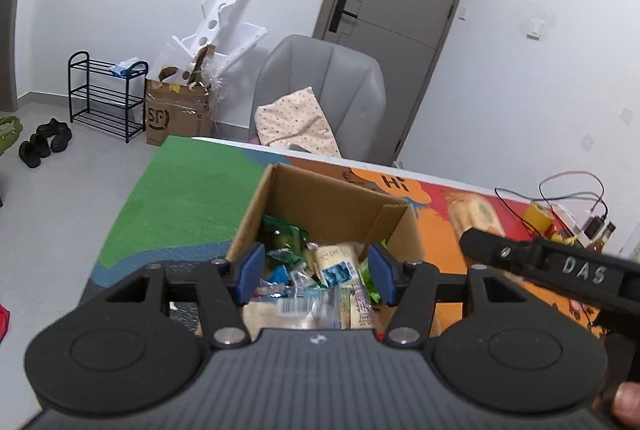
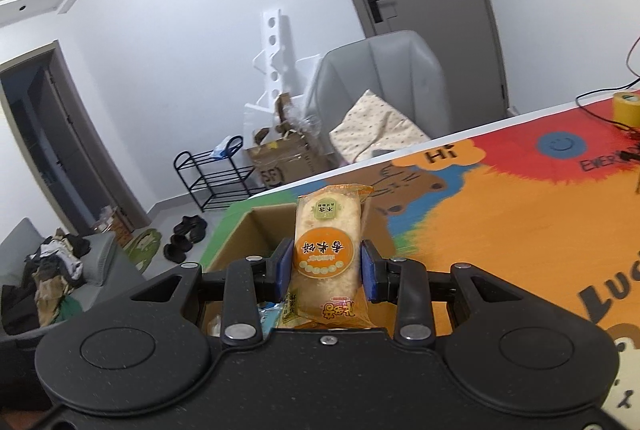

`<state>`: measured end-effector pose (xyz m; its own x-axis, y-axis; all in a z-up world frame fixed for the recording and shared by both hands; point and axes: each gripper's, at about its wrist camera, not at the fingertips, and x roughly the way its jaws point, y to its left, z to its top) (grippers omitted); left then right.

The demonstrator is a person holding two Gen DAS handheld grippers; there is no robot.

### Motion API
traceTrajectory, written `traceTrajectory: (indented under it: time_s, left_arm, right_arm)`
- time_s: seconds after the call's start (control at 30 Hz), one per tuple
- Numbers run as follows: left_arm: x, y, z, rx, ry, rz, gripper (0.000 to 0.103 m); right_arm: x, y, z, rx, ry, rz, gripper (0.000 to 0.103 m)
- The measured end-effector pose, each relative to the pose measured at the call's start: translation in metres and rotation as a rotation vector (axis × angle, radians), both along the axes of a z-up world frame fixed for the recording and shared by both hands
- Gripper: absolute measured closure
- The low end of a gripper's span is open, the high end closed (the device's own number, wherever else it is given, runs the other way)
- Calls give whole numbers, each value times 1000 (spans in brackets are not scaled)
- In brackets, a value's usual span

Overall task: Organize snacks
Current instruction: 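Open both grippers to drop the snacks into the box and withdraw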

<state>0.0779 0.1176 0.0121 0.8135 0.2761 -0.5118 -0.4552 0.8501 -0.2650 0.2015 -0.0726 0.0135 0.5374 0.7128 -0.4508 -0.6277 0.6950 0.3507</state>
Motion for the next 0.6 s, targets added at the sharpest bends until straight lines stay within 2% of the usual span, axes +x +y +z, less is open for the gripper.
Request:
traceTrajectory:
  time_s: [0.13, 0.2, 0.3, 0.4, 0.6]
  left_arm:
    - [-8, 4, 5, 15, -12, 15, 39]
    - [-10, 5, 6, 18, -10, 15, 32]
    - [-14, 5, 5, 31, -1, 36, 22]
    - [-16, 7, 3, 23, 2, 32, 18]
    - [-19, 4, -3, 9, 17, 13, 16]
  right_arm:
    - [-6, 8, 1, 22, 34, 60, 70]
    - [-7, 12, -2, 23, 62, 74, 62]
    - [-7, 6, -5, 17, 67, 46, 58]
    - [-9, -7, -7, 19, 75, 17, 58]
    - [-9, -29, -7, 4, 75, -25, 57]
